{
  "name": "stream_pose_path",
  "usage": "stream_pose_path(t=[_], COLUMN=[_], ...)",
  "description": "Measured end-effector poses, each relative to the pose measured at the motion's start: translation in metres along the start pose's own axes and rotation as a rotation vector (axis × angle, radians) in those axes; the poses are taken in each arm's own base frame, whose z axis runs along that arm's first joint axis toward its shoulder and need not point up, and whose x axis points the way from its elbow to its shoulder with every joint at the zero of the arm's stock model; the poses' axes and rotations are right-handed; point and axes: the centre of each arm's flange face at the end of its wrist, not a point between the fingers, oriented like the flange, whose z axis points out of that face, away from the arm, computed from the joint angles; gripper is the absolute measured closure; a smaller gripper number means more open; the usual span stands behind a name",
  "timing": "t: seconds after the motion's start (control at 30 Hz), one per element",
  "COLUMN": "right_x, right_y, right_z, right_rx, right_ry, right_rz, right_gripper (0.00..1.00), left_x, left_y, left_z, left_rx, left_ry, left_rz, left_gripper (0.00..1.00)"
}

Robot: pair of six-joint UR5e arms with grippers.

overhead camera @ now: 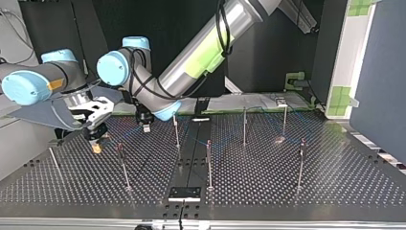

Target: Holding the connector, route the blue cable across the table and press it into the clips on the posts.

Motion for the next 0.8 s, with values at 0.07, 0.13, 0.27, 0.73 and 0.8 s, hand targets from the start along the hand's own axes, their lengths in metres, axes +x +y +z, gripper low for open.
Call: stream_pose_path(t=[0.07,0.13,0.27,0.73,0.8], right_x=[0.008,0.013,0.021,0.045,0.046], right_y=[-0.001,-0.002,-0.002,-0.004,-0.005], right_z=[-0.003,-0.006,-0.010,-0.017,-0.018], right_rx=[0.000,-0.001,-0.004,-0.003,-0.002], right_ry=[0.007,0.012,0.019,0.041,0.041], right_rz=[-0.002,-0.003,-0.004,-0.011,-0.011], right_gripper=[1.00,1.00,1.00,1.00,1.00], left_x=[-0.006,-0.011,-0.021,-0.053,-0.055], left_y=[-0.001,-0.001,-0.002,-0.013,-0.015], left_z=[-0.001,-0.001,-0.003,0.001,0.002], left_rx=[0.002,0.003,0.007,0.033,0.047], left_ry=[-0.007,-0.011,-0.023,-0.074,-0.079], left_rz=[-0.006,-0.010,-0.018,-0.051,-0.055], left_gripper=[0.99,0.99,0.99,0.99,0.99])
